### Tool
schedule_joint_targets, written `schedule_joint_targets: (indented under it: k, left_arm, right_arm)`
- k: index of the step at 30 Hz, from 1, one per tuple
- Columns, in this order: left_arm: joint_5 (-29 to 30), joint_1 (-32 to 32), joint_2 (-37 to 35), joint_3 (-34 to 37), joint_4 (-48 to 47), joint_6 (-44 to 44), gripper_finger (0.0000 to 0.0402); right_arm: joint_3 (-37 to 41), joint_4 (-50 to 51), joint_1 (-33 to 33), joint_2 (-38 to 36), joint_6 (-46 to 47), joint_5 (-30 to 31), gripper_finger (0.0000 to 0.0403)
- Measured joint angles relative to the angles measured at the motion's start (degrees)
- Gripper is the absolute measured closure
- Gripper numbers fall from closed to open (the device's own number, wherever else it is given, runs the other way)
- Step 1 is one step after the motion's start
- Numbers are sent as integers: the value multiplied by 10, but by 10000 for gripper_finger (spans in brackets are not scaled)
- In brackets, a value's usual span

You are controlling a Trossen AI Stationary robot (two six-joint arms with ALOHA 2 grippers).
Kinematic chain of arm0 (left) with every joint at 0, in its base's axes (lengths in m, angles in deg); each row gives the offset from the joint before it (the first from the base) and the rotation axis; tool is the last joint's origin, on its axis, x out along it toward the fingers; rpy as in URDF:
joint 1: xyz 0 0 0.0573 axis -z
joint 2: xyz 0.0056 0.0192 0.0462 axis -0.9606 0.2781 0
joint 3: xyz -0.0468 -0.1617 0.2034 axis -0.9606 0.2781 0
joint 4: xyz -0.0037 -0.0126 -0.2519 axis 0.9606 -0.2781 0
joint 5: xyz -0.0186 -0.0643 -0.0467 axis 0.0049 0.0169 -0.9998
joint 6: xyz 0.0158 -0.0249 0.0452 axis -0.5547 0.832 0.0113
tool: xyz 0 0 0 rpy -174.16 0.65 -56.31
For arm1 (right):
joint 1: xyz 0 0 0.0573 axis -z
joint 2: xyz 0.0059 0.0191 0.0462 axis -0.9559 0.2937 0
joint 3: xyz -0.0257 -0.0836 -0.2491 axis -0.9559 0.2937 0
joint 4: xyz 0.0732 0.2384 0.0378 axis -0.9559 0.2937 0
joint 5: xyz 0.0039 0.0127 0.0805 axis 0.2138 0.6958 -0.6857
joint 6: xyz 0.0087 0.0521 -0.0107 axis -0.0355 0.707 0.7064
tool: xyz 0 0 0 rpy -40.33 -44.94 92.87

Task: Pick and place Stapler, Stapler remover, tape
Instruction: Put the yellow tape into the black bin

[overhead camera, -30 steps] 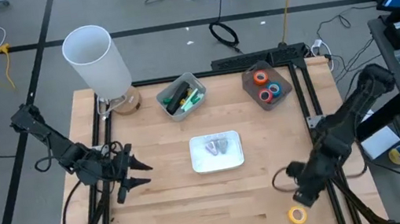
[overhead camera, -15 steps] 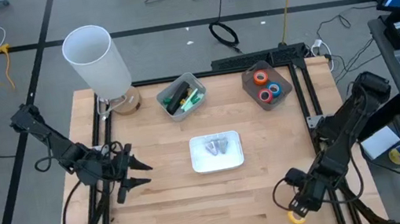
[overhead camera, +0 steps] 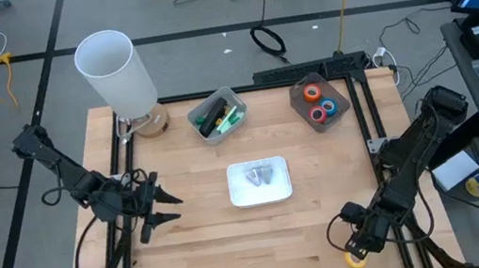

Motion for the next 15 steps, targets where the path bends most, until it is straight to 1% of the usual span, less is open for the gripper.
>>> schedule_joint_targets:
  k: [4, 7, 11, 15]
  left_arm:
    - [0, 0, 0, 0, 0, 2, 215]
    - [0, 0, 0, 0, 1, 4, 215]
    - [0, 0, 0, 0, 1, 4, 215]
    - [0, 0, 0, 0, 1, 9, 215]
  right_arm:
    - [47, -76, 0, 0, 9, -2, 213]
    - [87, -149, 0, 0, 31, -16, 196]
    - [141, -216, -4, 0, 72, -33, 187]
    - [185, -276, -15, 0, 112, -46, 188]
